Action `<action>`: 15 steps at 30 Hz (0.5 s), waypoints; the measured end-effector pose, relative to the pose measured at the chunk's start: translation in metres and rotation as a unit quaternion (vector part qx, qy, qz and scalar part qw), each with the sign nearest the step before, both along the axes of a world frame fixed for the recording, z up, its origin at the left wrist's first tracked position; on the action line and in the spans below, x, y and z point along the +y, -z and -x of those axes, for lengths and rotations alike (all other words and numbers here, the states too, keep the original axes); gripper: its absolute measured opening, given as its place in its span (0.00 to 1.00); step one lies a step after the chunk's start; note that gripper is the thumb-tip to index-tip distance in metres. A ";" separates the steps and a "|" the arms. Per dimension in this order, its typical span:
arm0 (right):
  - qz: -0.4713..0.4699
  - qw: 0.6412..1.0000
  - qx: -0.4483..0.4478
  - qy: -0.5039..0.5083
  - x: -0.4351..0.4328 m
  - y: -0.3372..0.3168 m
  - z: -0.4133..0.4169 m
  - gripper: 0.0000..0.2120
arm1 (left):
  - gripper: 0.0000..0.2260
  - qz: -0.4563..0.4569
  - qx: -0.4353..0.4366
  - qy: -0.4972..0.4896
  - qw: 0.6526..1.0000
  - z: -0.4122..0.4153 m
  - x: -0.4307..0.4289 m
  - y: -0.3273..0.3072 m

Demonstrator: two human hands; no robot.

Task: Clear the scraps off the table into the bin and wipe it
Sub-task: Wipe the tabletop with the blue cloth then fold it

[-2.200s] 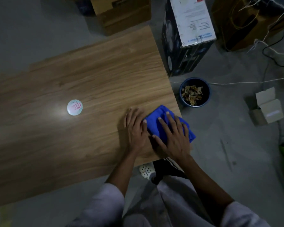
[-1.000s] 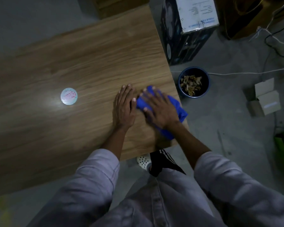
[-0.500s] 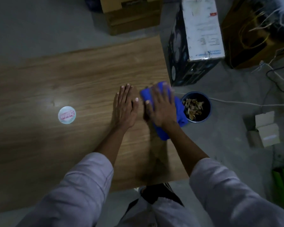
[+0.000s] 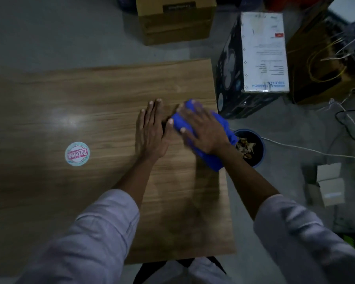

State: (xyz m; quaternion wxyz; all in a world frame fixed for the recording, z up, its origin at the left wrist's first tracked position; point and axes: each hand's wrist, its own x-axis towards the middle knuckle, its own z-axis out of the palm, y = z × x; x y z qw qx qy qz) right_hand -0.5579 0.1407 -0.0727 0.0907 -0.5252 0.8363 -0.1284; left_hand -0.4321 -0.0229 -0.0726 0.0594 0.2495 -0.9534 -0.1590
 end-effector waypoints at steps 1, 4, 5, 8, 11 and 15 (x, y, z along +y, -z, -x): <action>0.028 0.994 -0.030 0.101 -0.001 0.000 0.015 0.29 | 0.29 0.013 -0.022 0.001 1.000 0.001 0.000 0.000; 0.039 0.952 -0.068 0.296 -0.017 -0.006 0.019 0.32 | 0.30 0.054 -0.064 0.003 0.997 0.003 0.004 0.000; 0.019 0.965 -0.044 0.256 -0.026 -0.008 0.011 0.32 | 0.30 0.056 -0.068 0.002 0.996 0.004 0.005 -0.001; 0.008 0.999 0.001 -0.040 -0.029 -0.009 -0.001 0.30 | 0.28 0.070 -0.076 0.003 0.995 0.004 0.005 -0.001; 0.019 0.999 -0.010 -0.034 -0.025 -0.003 0.048 0.30 | 0.27 0.081 -0.081 0.003 0.993 0.005 0.005 -0.003; 0.024 0.988 -0.028 0.153 -0.058 -0.007 0.058 0.29 | 0.27 0.085 -0.101 0.004 0.991 0.007 0.005 -0.005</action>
